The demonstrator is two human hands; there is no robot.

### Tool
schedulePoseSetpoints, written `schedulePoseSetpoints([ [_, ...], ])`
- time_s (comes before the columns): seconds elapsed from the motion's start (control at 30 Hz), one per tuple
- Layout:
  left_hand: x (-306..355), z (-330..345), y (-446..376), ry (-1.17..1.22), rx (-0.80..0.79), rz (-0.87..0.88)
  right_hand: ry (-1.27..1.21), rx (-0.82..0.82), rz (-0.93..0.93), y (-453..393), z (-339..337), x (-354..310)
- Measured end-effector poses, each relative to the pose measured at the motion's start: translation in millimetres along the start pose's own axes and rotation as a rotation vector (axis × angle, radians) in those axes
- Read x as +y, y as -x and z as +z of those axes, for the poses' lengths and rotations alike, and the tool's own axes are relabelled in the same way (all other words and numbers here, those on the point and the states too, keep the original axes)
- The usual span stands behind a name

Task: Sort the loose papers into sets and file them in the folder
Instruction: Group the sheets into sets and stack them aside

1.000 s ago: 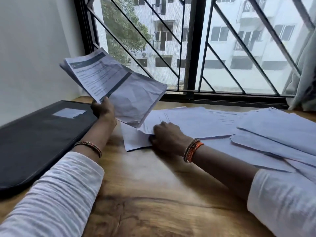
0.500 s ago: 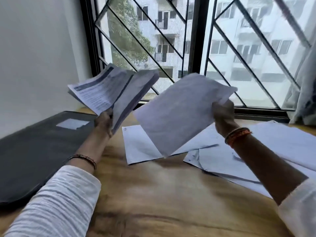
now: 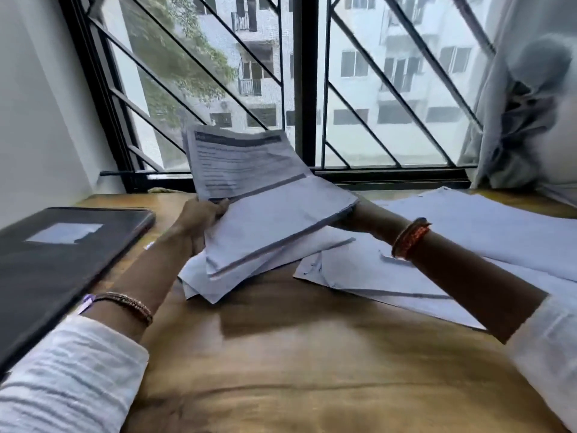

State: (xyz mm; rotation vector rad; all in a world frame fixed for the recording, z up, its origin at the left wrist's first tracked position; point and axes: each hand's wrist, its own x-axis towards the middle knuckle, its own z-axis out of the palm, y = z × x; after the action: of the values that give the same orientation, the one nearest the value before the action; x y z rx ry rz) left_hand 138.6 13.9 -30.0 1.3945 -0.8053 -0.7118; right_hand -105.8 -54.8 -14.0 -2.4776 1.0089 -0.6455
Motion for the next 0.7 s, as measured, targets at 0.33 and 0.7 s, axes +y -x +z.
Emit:
schedulePoseSetpoints([
  [0.33, -31, 6, -6, -0.273, 0.047, -0.029, 0.394, -0.26, 0.212, 74, -33, 91],
  [0.7, -35, 7, -4, -0.279, -0.021, 0.04, 0.739, -0.135, 0.161, 78, -24, 71],
])
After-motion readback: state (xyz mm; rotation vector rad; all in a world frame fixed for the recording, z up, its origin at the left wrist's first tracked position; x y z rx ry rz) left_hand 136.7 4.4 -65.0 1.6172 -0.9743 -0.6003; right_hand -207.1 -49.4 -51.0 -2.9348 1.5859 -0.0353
